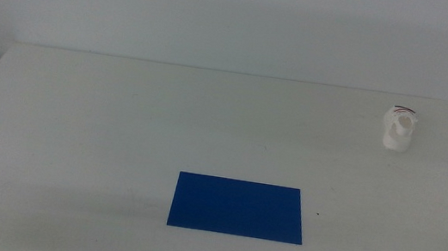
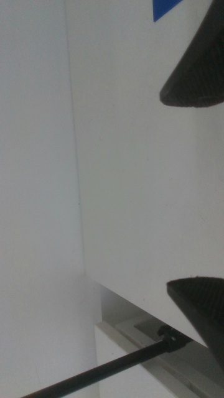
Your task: Use one arm to grab the shoe from the table and place it on the mat.
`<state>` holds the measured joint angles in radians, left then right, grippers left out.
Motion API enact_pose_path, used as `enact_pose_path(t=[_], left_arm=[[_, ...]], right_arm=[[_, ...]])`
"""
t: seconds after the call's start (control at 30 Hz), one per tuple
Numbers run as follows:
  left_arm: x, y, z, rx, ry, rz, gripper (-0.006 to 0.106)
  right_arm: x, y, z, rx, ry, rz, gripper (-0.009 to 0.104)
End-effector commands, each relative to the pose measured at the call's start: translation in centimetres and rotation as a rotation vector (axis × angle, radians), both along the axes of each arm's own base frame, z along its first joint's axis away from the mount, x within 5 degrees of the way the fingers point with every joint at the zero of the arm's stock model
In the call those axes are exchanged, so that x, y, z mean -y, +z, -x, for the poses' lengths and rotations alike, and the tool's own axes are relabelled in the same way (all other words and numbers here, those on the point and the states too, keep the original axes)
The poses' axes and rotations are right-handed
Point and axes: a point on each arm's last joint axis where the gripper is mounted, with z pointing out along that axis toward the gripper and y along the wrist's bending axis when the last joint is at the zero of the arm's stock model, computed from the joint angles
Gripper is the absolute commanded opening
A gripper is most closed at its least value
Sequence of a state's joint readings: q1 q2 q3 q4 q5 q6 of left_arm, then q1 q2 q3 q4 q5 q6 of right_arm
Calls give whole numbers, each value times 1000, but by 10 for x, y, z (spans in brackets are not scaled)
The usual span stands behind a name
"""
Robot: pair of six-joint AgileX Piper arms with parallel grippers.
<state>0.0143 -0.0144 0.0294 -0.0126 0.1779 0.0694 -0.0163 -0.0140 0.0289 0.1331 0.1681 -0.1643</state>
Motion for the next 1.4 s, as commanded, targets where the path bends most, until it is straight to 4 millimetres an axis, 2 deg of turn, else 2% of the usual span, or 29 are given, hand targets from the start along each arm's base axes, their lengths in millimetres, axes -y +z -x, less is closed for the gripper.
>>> enact_pose_path(t=[0.0, 0.3, 0.53, 0.67, 0.87, 0.93, 1.03, 1.13, 1.37], left_arm=[[0, 10, 1, 105, 1, 22, 94], [0, 10, 1, 105, 1, 22, 94], [0, 10, 1, 105, 1, 22, 94], [0, 10, 1, 105, 1, 22, 94], [0, 10, 1, 105, 1, 22, 94], [0, 10, 1, 105, 1, 22, 94], [0, 10, 1, 105, 1, 22, 94], [0, 10, 1, 105, 1, 22, 94], [0, 10, 1, 105, 1, 22, 94]], right_arm=[[1, 14, 2, 112, -8, 16, 91], [1, 14, 2, 112, -8, 78, 91], [1, 20, -8, 21, -8, -37, 91], [1, 48, -33, -101, -9, -41, 91], [-3, 100, -91, -353, 27, -69, 91], [-4, 112, -110, -429, 42, -68, 91], [-4, 118, -132, -473, 43, -77, 91], [-5, 112, -148, -527, 37, -144, 91], [-10, 102, -164, -566, 28, -307, 91]])
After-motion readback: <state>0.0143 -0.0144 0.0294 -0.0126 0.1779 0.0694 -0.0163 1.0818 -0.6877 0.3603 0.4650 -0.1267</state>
